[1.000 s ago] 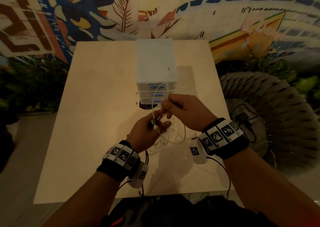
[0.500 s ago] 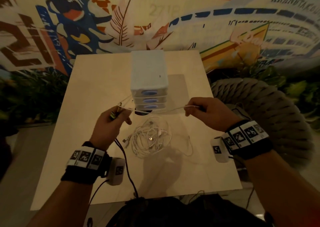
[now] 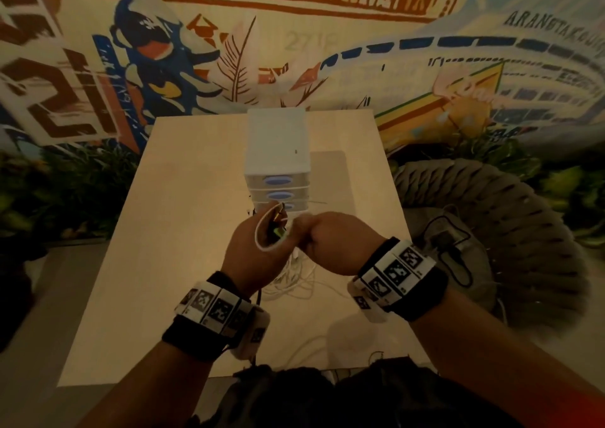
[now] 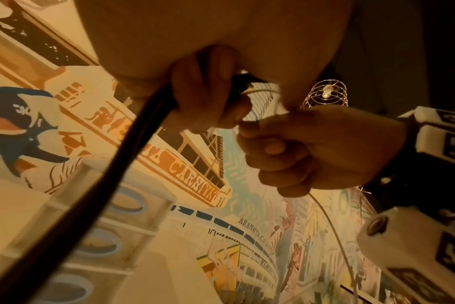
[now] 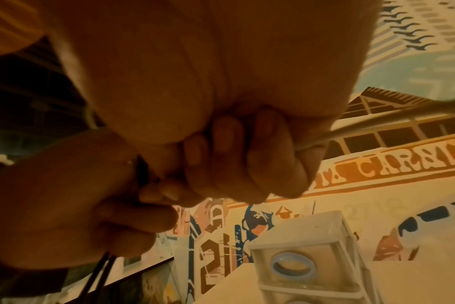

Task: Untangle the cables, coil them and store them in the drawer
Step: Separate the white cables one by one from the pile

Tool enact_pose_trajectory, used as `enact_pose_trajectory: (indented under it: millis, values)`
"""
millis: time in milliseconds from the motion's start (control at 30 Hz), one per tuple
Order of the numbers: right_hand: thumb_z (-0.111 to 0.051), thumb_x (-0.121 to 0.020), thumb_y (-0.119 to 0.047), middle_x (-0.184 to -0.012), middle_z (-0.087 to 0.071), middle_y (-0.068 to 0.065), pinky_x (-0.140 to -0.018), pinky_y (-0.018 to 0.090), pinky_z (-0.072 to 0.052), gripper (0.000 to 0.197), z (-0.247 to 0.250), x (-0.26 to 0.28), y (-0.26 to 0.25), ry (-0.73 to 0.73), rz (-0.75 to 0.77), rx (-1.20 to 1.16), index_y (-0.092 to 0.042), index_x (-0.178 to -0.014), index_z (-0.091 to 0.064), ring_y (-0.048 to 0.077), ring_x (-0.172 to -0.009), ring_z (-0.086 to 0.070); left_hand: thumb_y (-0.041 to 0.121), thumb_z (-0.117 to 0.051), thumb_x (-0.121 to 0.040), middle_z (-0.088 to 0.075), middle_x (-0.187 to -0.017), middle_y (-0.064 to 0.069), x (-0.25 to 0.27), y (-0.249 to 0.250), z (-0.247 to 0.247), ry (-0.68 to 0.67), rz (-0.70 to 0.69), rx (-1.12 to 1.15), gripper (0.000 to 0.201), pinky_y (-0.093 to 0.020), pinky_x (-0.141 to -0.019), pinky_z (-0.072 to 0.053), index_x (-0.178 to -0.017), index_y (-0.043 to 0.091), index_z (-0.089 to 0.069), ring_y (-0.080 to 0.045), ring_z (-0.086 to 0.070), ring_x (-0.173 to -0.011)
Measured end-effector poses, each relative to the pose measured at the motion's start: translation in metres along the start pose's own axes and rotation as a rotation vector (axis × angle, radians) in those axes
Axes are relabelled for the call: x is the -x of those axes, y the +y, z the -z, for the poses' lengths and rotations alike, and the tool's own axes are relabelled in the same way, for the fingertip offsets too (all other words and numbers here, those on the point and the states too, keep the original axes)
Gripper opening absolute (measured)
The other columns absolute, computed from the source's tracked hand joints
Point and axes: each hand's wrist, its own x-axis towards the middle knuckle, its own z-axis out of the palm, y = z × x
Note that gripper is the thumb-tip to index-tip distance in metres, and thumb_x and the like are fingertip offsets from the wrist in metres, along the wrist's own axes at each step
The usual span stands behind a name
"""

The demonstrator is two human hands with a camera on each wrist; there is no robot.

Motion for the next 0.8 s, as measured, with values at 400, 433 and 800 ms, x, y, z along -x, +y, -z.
enact_pose_trajectory:
  millis: [400,433,800]
  values:
    - [-0.036,-0.104,-0.05,-0.072,-0.057,-0.004,-0.073,0.034,-0.044,0.042,-0.015,0.044,0.062,0.031,-0.09,-0.345,-0.022,-0.078,-0.053,0.008,-0.069,-0.054,0.043,-0.043,-0.106,-0.046,-0.062,-0.005,0.001,-0.025,0.031,0.333,0.236,0.009,0.047,-0.034,-0.055,-0.029,-0.075,0.008,-0.049,-0.018,-0.04,-0.056]
    - [-0.035,-0.103,-0.052,-0.071,-0.056,-0.005,-0.074,0.032,-0.045,0.042,-0.017,0.054,0.073,0.042,-0.112,-0.366,-0.024,-0.077,-0.054,0.006,-0.068,-0.054,0.044,-0.043,-0.105,-0.045,-0.061,-0.007,0.001,-0.033,0.038,0.353,0.268,0.011,0.049,-0.035,-0.055,-0.029,-0.074,0.006,-0.048,-0.021,-0.039,-0.057]
    - [-0.043,-0.099,-0.047,-0.066,-0.064,-0.004,-0.066,0.023,-0.047,0.043,-0.048,0.13,0.117,0.091,-0.487,-0.471,-0.017,-0.074,-0.06,0.003,-0.061,-0.059,0.066,-0.048,-0.088,-0.051,-0.066,-0.004,0.0,-0.086,0.084,0.508,0.472,0.093,0.034,-0.048,-0.067,-0.042,-0.066,0.045,-0.063,-0.026,-0.051,-0.07]
